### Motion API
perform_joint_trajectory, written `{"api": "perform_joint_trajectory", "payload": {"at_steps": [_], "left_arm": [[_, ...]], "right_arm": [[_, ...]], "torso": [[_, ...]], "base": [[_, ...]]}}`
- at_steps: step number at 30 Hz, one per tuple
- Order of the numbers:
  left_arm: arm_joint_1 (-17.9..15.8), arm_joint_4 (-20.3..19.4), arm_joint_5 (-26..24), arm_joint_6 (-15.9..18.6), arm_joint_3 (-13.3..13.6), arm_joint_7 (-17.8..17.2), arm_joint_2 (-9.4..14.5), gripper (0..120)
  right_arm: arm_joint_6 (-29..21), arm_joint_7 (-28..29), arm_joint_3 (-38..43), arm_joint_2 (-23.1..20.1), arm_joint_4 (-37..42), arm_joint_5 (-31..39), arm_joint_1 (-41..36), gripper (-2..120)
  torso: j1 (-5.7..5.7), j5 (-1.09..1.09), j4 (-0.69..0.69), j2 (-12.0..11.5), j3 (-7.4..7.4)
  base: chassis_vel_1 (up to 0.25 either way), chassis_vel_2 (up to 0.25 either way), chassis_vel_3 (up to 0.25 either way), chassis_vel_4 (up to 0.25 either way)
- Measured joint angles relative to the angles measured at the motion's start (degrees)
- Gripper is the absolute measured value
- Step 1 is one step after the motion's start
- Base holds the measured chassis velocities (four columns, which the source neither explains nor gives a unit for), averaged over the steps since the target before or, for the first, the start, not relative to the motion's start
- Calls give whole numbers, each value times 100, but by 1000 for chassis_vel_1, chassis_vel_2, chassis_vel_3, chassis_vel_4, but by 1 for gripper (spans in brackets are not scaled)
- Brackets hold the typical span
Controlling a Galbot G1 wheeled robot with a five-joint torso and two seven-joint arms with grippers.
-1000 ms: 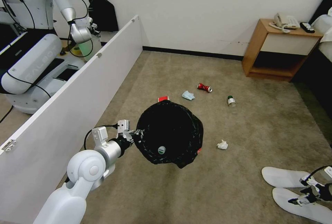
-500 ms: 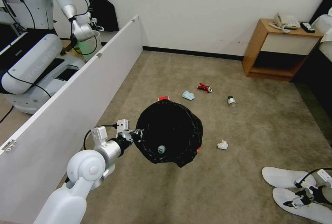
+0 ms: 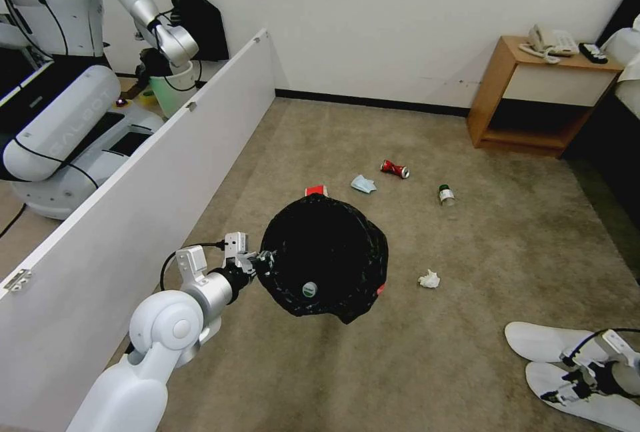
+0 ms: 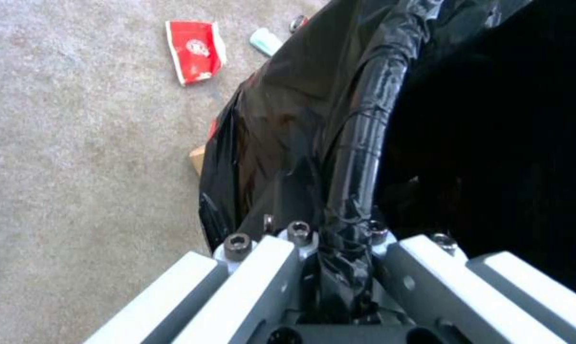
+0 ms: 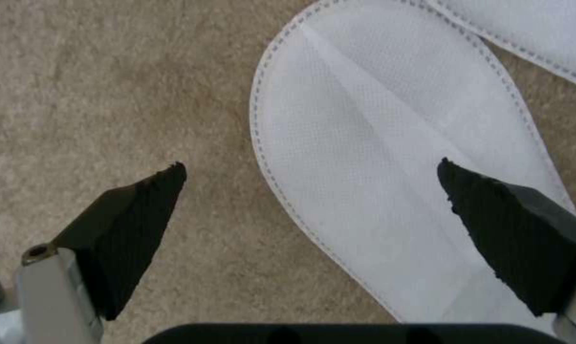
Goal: Pick up the trash bin and place the garbage on the floor into it.
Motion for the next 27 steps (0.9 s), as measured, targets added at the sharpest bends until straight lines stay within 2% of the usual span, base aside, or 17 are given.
{"api": "perform_joint_trajectory", "payload": {"at_steps": [10, 27], "left_arm": [[-49, 48, -1, 0, 29, 35, -8, 0], [-39, 82, -23, -13, -20, 162, 62, 0]], "right_arm": [[102, -58, 222, -79, -132, -62, -98, 100], [241, -41, 187, 205, -568, -355, 147, 100]], "torso": [[0, -2, -1, 0, 0], [0, 0, 0, 0, 0]], "base": [[0, 0, 0, 0], [0, 0, 0, 0]]}}
